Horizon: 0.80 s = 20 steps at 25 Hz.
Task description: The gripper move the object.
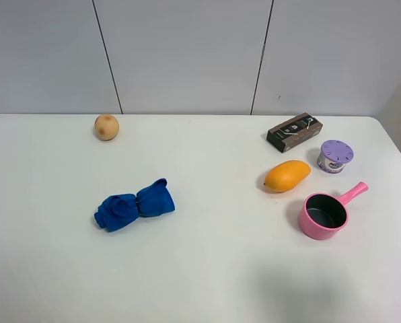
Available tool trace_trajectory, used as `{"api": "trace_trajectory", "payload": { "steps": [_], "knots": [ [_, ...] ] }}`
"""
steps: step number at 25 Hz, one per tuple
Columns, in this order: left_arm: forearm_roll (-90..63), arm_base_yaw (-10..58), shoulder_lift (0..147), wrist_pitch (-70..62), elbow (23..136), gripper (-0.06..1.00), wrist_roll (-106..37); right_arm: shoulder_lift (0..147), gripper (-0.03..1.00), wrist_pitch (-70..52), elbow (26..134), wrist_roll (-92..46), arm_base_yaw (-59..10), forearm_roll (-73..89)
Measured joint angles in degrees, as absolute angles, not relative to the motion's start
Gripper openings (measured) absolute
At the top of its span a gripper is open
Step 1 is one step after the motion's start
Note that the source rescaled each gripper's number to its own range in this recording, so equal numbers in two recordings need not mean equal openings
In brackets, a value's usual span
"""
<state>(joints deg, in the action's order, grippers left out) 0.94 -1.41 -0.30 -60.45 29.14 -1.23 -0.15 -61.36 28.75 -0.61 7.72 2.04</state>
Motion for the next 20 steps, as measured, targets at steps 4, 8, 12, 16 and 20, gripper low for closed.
{"api": "trace_trajectory", "payload": {
  "steps": [4, 8, 12, 16, 20],
  "knots": [
    [0.94, -1.41, -0.3, -60.45, 29.14, 1.0, -1.23, -0.15, 1.0, -61.36, 28.75, -0.61, 7.72, 2.04],
    [0.94, -1.41, -0.3, -60.45, 29.14, 1.0, -1.23, -0.15, 1.0, -61.36, 28.75, -0.61, 7.72, 2.04],
    [0.94, -1.41, -0.3, -60.45, 29.14, 1.0, -1.23, -0.15, 1.0, -61.36, 28.75, -0.61, 7.72, 2.04],
    [0.94, -1.41, -0.3, -60.45, 29.14, 1.0, -1.23, -0.15, 1.0, -61.36, 28.75, -0.61, 7.72, 2.04],
    [0.94, -1.41, -0.3, -60.45, 29.14, 1.0, -1.23, -0.15, 1.0, -61.36, 28.75, -0.61, 7.72, 2.04]
  ]
}}
